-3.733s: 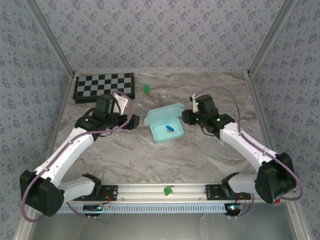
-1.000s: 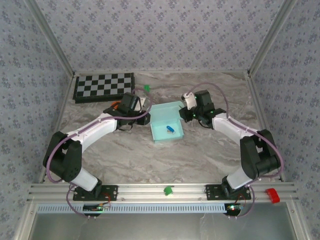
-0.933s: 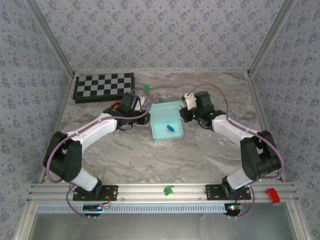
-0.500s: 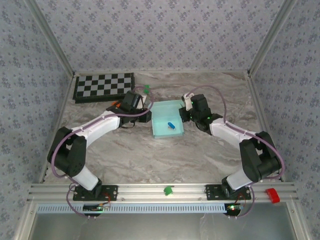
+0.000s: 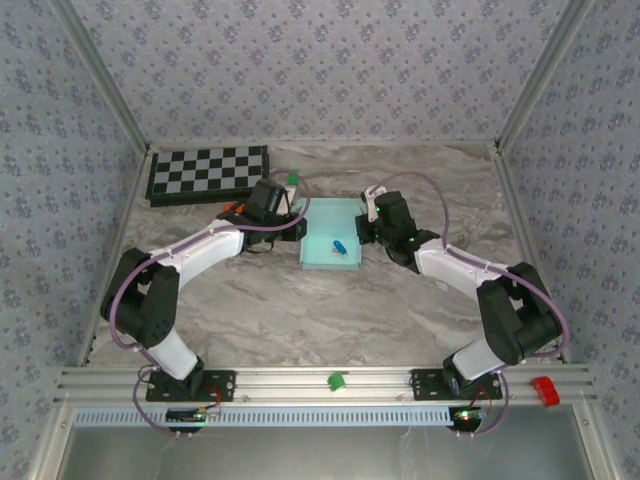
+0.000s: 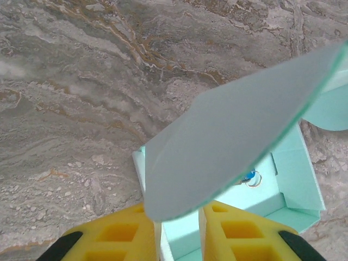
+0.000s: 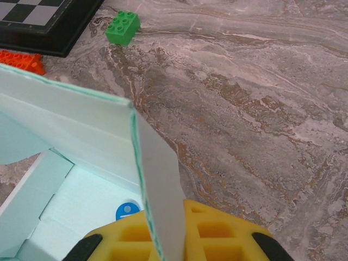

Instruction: Fold the paper box

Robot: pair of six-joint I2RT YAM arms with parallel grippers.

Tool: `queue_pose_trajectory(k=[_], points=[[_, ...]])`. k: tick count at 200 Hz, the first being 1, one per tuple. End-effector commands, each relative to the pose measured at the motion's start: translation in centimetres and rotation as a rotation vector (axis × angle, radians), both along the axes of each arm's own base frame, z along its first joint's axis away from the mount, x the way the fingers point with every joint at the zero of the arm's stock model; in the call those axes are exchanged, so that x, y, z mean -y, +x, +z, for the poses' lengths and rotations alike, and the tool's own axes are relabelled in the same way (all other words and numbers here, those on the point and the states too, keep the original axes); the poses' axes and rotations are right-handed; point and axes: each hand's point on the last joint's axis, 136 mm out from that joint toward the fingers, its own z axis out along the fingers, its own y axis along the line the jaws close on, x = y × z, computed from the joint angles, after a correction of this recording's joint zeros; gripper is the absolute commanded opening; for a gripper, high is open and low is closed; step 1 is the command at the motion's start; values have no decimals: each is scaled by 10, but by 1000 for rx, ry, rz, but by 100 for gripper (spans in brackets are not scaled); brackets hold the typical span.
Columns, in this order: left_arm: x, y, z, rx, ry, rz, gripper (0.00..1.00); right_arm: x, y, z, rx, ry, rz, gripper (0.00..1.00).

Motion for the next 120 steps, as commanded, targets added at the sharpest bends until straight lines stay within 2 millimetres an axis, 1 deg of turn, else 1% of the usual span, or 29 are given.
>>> queue_pose_trajectory(k=[1, 55, 101, 120], points=[[15, 8, 15, 36, -58, -19, 25, -7, 4, 0, 8, 16, -11, 12], [7, 17, 10, 84, -19, 23, 24, -10, 11, -2, 38, -2, -4, 10], [1, 19, 7, 100, 21, 25, 24, -14, 16, -2, 62, -49, 36, 10], [-6, 19, 8, 112, 46, 41, 25, -14, 15, -2, 59, -61, 56, 11]])
